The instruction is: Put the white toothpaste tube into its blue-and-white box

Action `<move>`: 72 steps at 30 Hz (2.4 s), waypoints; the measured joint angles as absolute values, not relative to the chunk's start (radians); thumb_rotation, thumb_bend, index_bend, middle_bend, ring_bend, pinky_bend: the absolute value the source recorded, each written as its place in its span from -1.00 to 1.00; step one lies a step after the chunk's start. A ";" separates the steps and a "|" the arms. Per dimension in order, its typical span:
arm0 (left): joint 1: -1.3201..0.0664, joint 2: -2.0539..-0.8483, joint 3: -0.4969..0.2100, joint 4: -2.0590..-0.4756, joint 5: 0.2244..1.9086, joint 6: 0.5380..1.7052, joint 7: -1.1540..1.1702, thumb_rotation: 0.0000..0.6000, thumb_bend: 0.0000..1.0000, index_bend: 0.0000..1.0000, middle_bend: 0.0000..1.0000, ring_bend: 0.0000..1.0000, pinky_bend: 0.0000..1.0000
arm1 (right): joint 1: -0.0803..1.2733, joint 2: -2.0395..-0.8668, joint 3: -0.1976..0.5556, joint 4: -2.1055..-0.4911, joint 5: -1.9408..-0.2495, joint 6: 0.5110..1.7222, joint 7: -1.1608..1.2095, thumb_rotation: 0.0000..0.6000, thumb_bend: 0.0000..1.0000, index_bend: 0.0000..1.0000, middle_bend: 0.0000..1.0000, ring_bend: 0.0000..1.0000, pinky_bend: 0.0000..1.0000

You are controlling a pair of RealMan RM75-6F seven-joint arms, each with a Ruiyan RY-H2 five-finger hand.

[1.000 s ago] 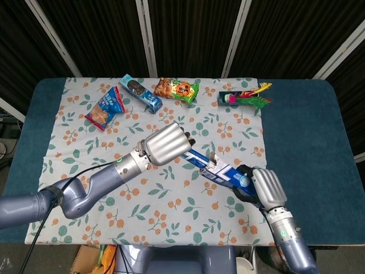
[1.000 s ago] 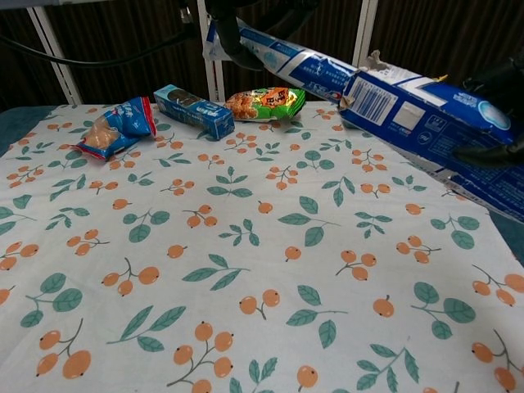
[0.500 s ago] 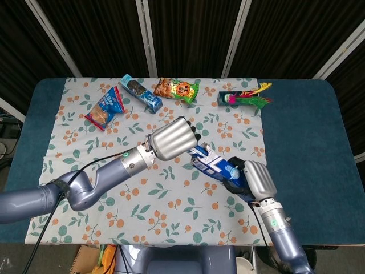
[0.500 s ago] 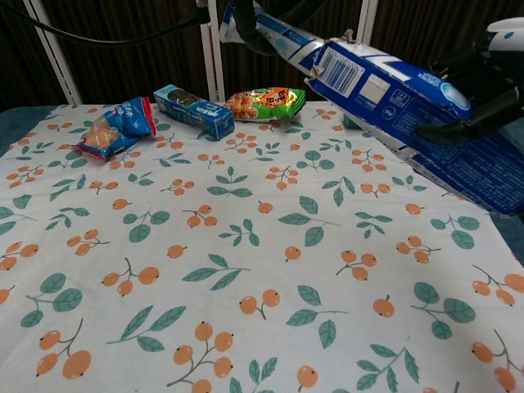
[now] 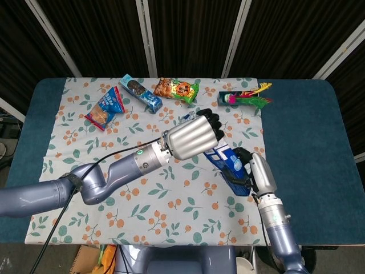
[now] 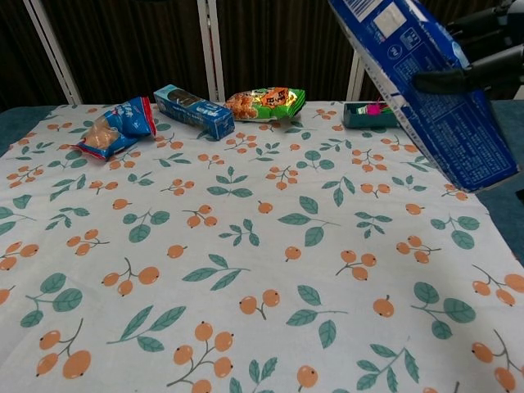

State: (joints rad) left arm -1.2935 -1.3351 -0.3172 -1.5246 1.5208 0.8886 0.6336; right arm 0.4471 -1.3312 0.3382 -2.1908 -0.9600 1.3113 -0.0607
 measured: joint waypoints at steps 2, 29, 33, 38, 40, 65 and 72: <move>-1.305 -1.329 -0.328 -1.521 1.537 0.899 0.634 1.00 -0.60 -0.26 -0.36 -0.46 -0.27 | 0.437 -1.342 0.346 -2.186 -0.968 1.326 -0.026 1.00 -0.27 0.15 0.20 0.13 0.04; -1.180 -1.202 -0.365 -1.613 1.529 1.101 0.596 1.00 -0.84 -0.36 -0.42 -0.54 -0.34 | 0.310 -1.502 0.411 -2.101 -1.087 1.477 0.366 1.00 -0.27 0.15 0.20 0.13 0.10; -1.085 -1.153 -0.320 -1.667 1.533 1.162 0.571 1.00 -0.84 -0.36 -0.42 -0.54 -0.34 | 0.291 -1.500 0.418 -2.086 -1.130 1.503 0.402 1.00 -0.27 0.15 0.20 0.13 0.10; -0.924 -1.103 -0.222 -1.709 1.567 1.282 0.519 1.00 -0.85 -0.36 -0.42 -0.54 -0.34 | 0.250 -1.511 0.438 -2.075 -1.163 1.582 0.469 1.00 -0.27 0.15 0.20 0.13 0.10; -0.851 -1.092 -0.178 -1.712 1.573 1.331 0.491 1.00 -0.85 -0.36 -0.42 -0.54 -0.34 | 0.234 -1.520 0.441 -2.073 -1.180 1.614 0.487 1.00 -0.27 0.15 0.20 0.13 0.10; -0.295 -1.254 0.088 -1.432 1.422 1.549 0.066 1.00 -0.85 -0.42 -0.44 -0.54 -0.39 | 0.201 -1.747 0.410 -1.851 -1.471 1.845 0.493 1.00 -0.27 -0.34 -0.06 -0.26 -0.09; -0.281 -1.256 0.063 -1.436 1.414 1.519 0.043 1.00 -0.85 -0.42 -0.45 -0.54 -0.39 | 0.205 -1.755 0.385 -1.835 -1.475 1.820 0.473 1.00 -0.27 -0.47 -0.20 -0.37 -0.18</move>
State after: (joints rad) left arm -0.2812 -1.2556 0.0632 -1.4364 1.4138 1.5195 0.0430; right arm 0.2050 -1.7553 0.3849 -1.8351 -1.4752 1.8199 0.4734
